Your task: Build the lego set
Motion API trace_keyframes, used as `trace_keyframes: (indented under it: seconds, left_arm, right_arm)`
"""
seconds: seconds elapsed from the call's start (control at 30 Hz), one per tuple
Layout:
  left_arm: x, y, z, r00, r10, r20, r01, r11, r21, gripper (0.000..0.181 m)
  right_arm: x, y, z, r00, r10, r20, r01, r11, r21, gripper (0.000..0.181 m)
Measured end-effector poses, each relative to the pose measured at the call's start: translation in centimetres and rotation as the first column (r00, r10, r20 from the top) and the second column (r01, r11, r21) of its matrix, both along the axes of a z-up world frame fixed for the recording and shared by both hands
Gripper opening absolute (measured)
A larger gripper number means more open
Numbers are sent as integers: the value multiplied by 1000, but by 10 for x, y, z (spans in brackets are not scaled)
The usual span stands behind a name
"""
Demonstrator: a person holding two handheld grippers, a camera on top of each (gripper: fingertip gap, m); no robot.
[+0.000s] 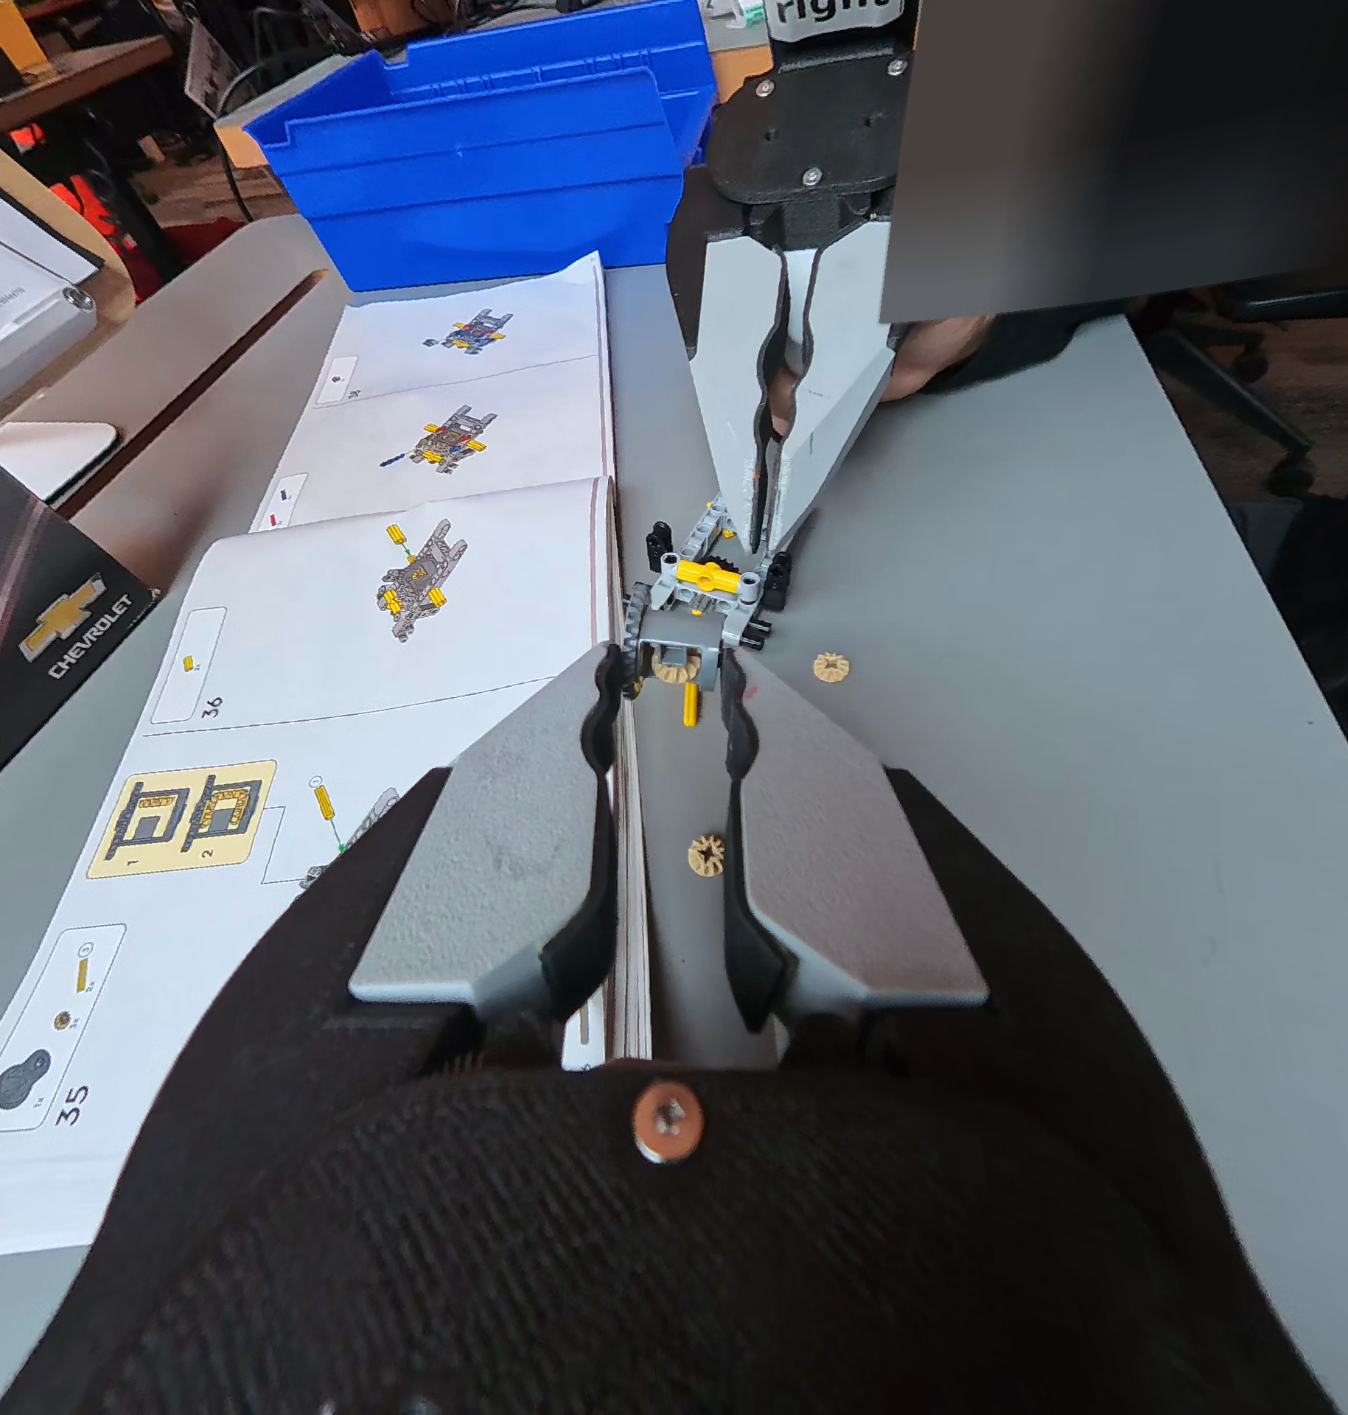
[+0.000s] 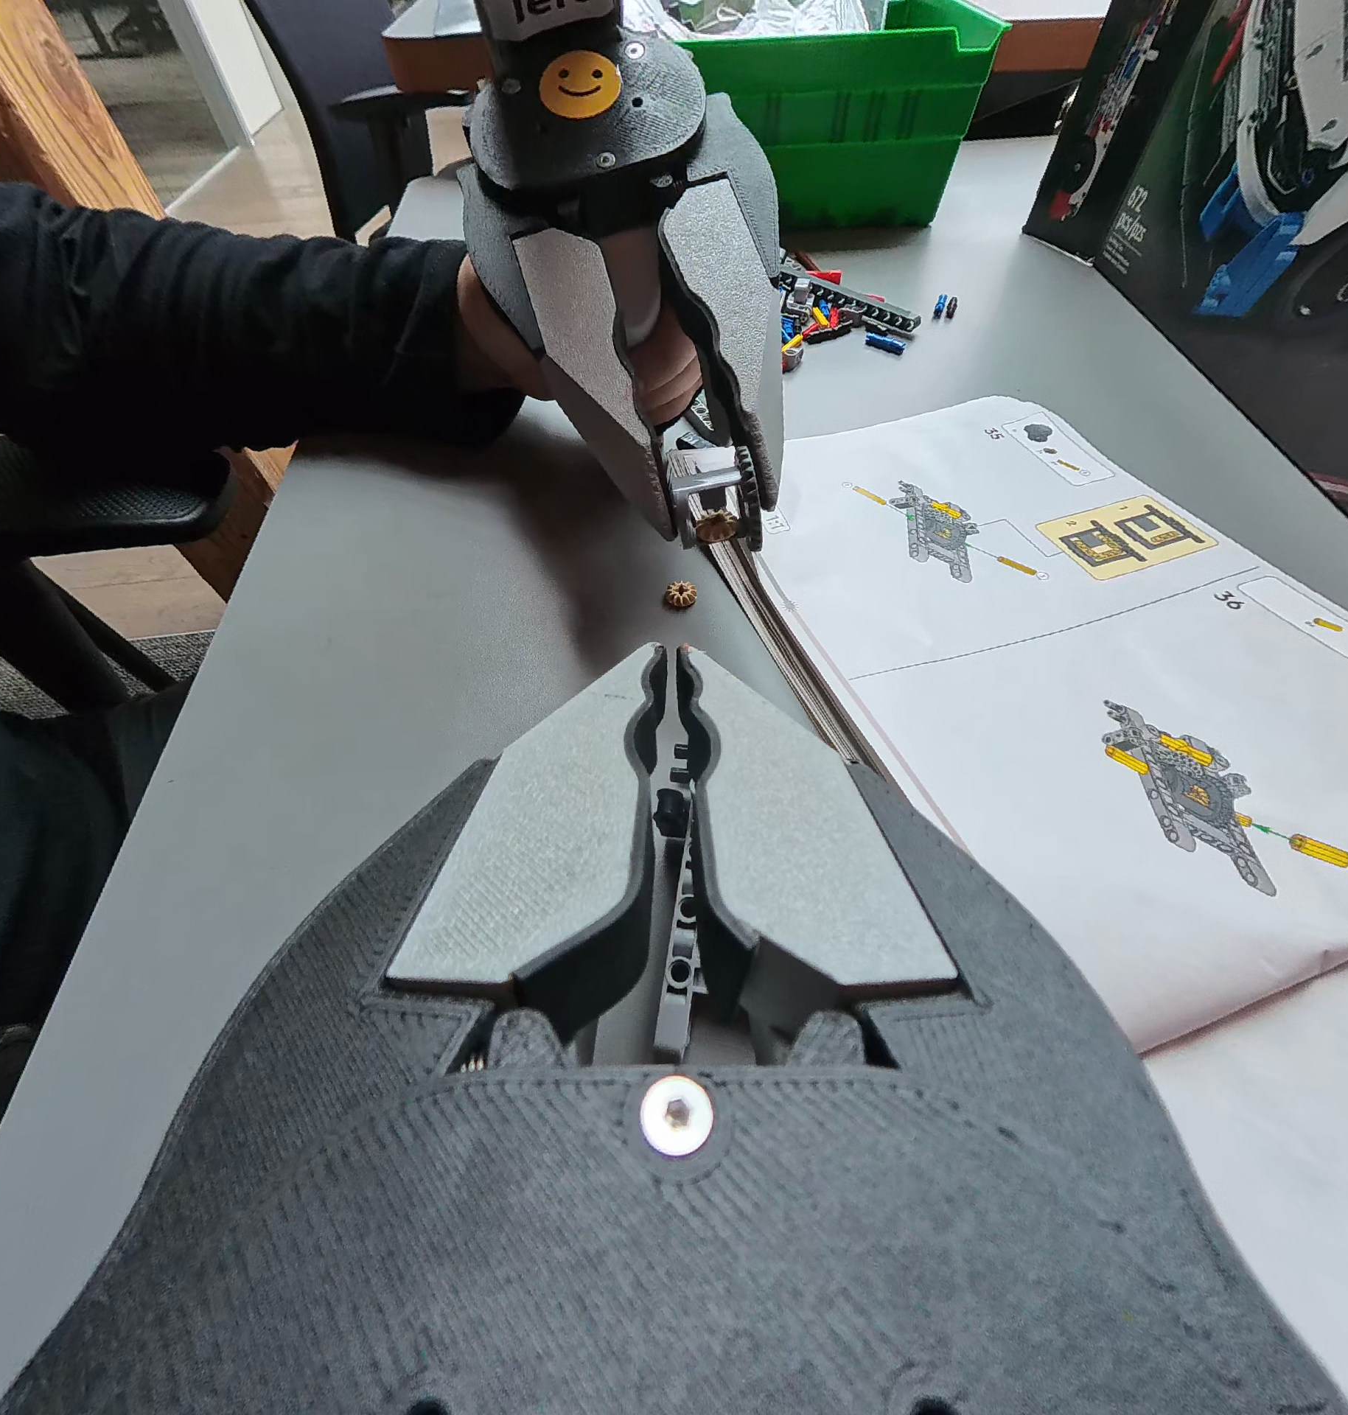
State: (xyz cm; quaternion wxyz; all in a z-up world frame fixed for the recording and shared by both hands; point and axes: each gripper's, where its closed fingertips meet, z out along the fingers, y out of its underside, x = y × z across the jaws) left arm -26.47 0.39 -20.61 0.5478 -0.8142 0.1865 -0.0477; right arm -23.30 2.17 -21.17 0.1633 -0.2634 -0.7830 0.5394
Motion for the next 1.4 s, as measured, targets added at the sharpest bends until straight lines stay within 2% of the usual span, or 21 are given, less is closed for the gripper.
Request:
trace_keyframes:
  seconds: [0.5,1.4]
  left_arm:
    - [-1,1,5,995,15,-98,-10,998,55,23]
    - [2,1,3,995,-1,-104,7,998,56,22]
  right_arm:
    - [0,0,0,1000,-1,-1,1,1000,-1,0]
    - [0,0,0,1000,1,1,-1,1000,-1,0]
